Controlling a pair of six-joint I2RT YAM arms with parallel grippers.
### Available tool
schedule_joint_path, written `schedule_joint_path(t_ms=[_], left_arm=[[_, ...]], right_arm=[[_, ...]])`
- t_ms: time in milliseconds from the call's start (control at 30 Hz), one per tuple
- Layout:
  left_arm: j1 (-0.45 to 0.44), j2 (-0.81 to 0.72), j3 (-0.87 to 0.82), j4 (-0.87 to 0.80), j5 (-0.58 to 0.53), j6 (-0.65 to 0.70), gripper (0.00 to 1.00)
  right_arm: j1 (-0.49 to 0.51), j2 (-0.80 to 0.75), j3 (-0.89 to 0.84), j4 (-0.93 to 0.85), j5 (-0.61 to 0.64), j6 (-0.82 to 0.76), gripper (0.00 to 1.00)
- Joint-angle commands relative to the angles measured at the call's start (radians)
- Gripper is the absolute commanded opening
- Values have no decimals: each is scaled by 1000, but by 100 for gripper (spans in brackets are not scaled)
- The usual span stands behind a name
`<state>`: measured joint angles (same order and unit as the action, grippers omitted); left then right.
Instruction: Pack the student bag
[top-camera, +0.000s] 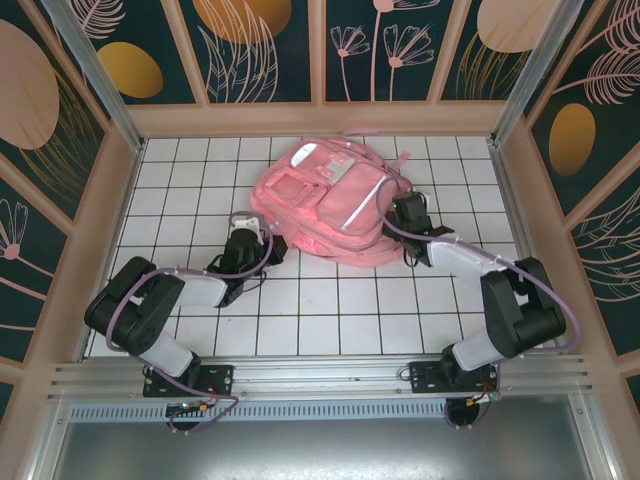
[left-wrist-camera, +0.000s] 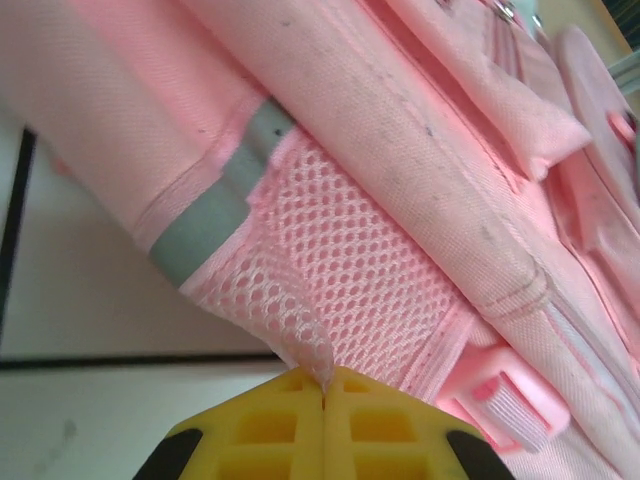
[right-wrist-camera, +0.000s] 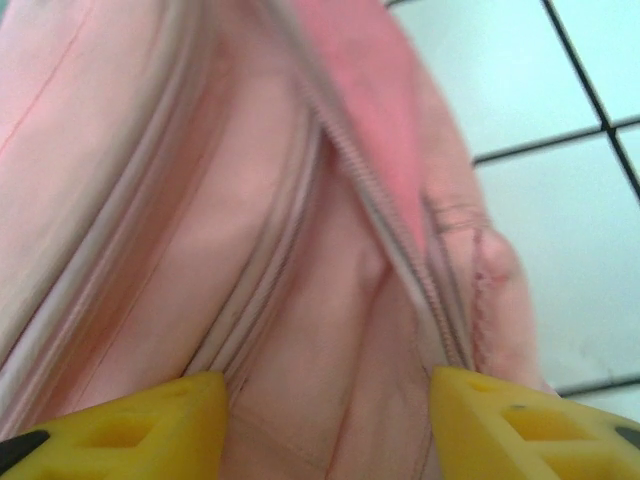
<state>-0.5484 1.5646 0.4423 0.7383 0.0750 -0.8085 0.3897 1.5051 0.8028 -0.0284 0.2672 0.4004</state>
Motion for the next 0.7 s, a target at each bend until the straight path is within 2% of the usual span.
schedule_joint_path(t_ms=[0,100,267,367,433,533,667], left_arm=[[-57,-49,-29,13,-62,-69,0],[-83,-59,-30,10,-80,-89,0],[-86,-54,-2,-9,-78,-93,0],[-85,-37,23,-26,-73,-81,0],[-86,-31,30,-23,-74,-80,0],[-85,-32,33,-26,-76,-74,0],[-85,-34,39,-33,-73,-68,0]], right_arm=[[-13,32,73,58,-9,-50,57],[30,-25,58,81,-12,-69,57],[151,-185,-13,70,103,-90,57],[252,-277,-73,60,86,-87,54],[315,-321,-106,51,67,-81,48],[422,-372,-141,22,141,-43,48],[546,-376,-221,117,102,-23,43]])
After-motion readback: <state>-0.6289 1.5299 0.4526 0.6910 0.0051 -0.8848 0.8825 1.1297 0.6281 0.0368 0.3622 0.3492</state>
